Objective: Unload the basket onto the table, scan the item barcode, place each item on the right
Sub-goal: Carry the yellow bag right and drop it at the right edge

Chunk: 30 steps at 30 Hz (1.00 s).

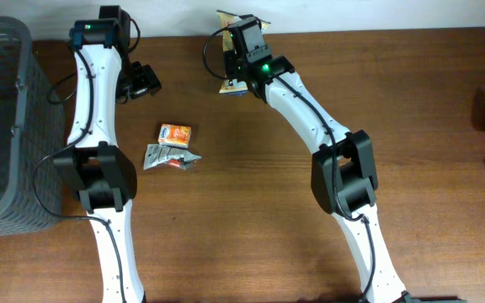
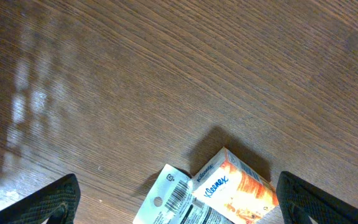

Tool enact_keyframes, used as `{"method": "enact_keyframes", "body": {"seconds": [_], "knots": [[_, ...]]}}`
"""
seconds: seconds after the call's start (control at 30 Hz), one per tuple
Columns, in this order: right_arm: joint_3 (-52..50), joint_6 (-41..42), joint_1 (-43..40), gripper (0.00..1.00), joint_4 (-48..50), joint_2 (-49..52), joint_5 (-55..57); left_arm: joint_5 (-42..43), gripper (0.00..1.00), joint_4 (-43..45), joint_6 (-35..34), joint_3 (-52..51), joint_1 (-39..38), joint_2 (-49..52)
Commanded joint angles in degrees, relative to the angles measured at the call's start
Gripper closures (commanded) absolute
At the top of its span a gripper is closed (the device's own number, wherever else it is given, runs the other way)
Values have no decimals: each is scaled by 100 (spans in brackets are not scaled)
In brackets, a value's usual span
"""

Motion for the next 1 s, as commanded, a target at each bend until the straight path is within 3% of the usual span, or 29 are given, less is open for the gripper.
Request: {"method": "enact_keyframes", "body": {"seconds": [0.0,0.03,0.2,0.3,0.53,0.63,0.8,0.97], "knots": [[354,140,-199,96,-22,-442,114,15,1,-4,-52,-15,0,-15],[378,490,-420,96,-179,-544,201,15,1,-4,-52,-15,0,-15],[376,407,-579,96,-479,-623,-817,17,1,-4,-52,-15,0,-15],[376,-155,-398,96,-483,-608,-787,15,1,-4,-52,-15,0,-15],[378,83,-544,96,-614,-914,-636,17,1,-4,-52,-15,0,-15],[378,1279,-1405,96,-1314,-1670,-103,15,1,-4,-52,-15,0,-15],[376,1355,-4081,96,-3624,-1764,299,15,1,-4,-52,-15,0,-15],[350,1353,-6247,93,-4006,-1272,455,17,1,-4,-52,-15,0,-15]]}}
